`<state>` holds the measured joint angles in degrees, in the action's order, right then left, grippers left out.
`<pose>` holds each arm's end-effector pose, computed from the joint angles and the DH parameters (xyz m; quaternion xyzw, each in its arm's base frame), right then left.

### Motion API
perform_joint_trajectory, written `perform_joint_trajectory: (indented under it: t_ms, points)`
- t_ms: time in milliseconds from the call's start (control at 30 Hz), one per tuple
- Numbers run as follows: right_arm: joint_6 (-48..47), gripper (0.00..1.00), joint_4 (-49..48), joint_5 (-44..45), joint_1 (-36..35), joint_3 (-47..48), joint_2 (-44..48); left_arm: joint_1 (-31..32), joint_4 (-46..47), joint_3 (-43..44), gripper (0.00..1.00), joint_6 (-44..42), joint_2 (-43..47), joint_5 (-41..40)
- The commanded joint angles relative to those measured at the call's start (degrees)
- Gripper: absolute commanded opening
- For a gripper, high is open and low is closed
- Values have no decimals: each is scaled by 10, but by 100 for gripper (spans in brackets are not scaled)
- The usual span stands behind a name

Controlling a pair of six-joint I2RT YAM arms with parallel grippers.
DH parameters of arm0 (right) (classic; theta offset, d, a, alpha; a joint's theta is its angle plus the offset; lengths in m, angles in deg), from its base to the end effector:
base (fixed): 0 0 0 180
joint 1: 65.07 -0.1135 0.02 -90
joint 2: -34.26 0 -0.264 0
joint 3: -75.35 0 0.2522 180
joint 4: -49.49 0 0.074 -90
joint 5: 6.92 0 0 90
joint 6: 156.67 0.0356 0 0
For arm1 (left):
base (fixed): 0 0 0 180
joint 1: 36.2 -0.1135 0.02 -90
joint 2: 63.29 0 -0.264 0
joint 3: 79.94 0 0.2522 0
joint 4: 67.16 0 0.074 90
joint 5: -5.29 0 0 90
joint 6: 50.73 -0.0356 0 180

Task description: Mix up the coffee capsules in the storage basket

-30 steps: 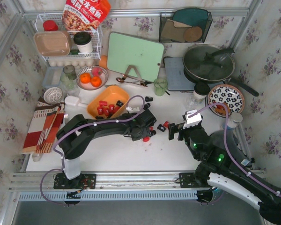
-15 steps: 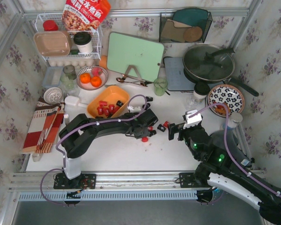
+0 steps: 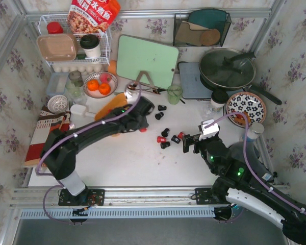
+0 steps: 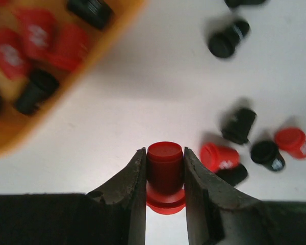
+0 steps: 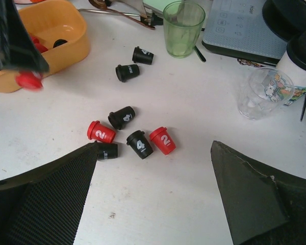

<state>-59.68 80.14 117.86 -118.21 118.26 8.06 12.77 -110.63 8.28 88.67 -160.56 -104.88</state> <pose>0.0912 0.0877 0.2777 -0.1252 0.7637 0.0908 0.6268 0.2507 -0.2694 0.2505 -0.0598 0.9321 -0.1310 0.3322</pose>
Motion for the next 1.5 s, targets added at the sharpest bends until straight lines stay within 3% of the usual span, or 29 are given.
perform_joint_trajectory:
  t_ms: [0, 267, 500, 700, 933, 1100, 1467]
  points:
    - [2, 100, -14, 4, 0, -1, -2, -88, -4, 10, 22, -123, 24, -2]
    - [2, 100, -16, 8, 0, -3, -6, -237, 60, 36, 25, -245, -18, 47]
    - [1, 100, -20, 10, 0, -5, -12, -265, 62, 88, 29, -288, -97, 48]
    - [1, 100, -20, 10, 0, -7, -14, -278, 92, 93, 43, -313, -119, 58]
    - [2, 100, -20, 11, 0, -7, -12, -280, 97, 103, 55, -331, -118, 78]
    - [2, 100, -19, 11, 0, -7, -12, -274, 115, 48, 68, -304, -59, 117]
    - [1, 100, -21, 7, 0, -6, -15, -153, 98, -73, 66, -278, 74, 138]
